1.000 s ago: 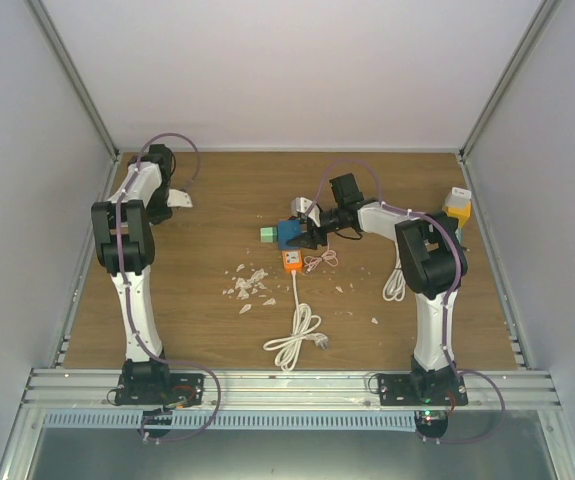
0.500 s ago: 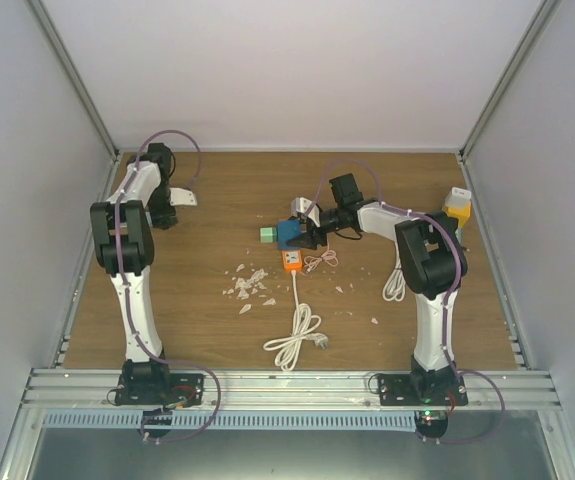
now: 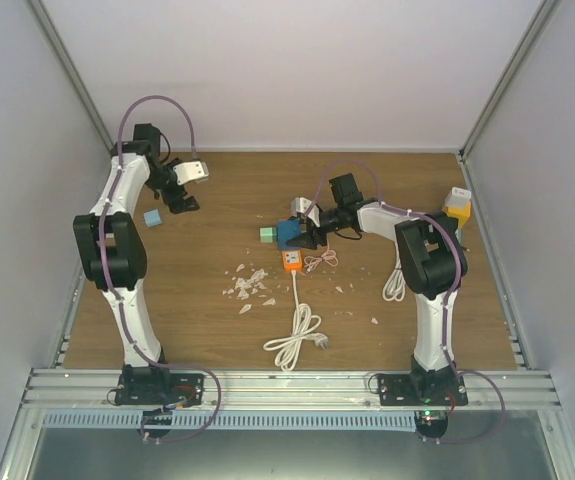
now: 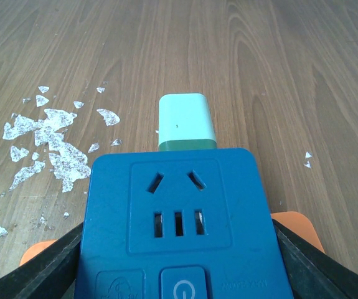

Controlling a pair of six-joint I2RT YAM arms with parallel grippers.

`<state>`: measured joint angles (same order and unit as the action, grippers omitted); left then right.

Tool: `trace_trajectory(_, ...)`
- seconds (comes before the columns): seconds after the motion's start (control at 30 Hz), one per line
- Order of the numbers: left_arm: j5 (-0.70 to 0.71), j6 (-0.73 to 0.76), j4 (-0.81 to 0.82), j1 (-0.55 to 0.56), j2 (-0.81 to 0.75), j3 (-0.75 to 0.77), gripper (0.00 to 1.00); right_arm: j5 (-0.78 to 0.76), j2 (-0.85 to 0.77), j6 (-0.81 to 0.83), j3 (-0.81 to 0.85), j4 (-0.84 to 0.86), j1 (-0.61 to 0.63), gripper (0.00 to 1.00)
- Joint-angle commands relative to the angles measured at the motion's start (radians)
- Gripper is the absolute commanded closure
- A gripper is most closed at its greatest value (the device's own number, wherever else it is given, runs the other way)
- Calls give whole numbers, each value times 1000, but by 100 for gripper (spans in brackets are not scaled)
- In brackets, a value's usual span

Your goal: Pull the plug off the socket

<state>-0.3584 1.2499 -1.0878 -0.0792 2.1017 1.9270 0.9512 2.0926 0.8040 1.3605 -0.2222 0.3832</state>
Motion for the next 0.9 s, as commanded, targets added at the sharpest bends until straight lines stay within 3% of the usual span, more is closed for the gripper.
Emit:
trace_trajectory(0.0, -296, -38, 52, 19, -90, -95, 6, -67, 24, 15, -24, -66, 35, 73)
trace_trajectory(0.23, -504, -79, 307, 117, -220, -405, 10, -62, 25, 12, -33, -68, 42, 76)
trace_trajectory(0.4, -529, -158, 469, 207, -237, -530, 14, -66, 26, 12, -44, -59, 43, 77)
trace_trajectory(0.87, -445, -245, 632, 355, -131, -576, 31, -72, 43, 14, -46, -64, 44, 82)
